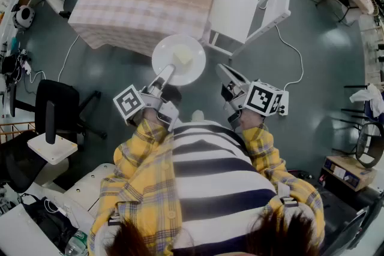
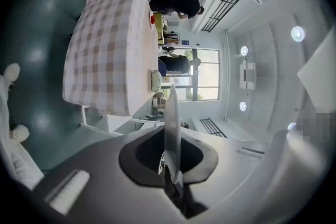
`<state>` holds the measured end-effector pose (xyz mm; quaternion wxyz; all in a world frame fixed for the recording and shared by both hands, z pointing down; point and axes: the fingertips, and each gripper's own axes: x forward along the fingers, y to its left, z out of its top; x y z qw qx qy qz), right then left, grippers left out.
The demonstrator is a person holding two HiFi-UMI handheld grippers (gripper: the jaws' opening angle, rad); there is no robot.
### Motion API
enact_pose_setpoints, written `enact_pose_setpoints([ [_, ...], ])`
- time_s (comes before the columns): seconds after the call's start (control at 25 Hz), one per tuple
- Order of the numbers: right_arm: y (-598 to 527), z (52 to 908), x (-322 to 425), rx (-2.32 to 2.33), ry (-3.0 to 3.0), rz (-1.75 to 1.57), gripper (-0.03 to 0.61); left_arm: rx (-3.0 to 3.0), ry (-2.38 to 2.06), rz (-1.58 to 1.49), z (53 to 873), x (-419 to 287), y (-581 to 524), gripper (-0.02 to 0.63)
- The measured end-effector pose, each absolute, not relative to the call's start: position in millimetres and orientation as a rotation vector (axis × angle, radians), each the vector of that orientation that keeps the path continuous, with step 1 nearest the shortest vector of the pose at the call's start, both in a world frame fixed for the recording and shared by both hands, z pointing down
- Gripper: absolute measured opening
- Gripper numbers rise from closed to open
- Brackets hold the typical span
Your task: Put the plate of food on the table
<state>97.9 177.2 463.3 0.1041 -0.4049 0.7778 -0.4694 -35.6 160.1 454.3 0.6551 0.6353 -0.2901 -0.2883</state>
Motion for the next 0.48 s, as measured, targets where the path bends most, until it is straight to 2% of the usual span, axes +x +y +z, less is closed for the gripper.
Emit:
enact_pose_setpoints([
  [0.48, 174, 460, 111, -1.211, 2.286, -1.368, -0.005, 1.440, -0.657, -0.642, 458, -24, 156, 0.002],
])
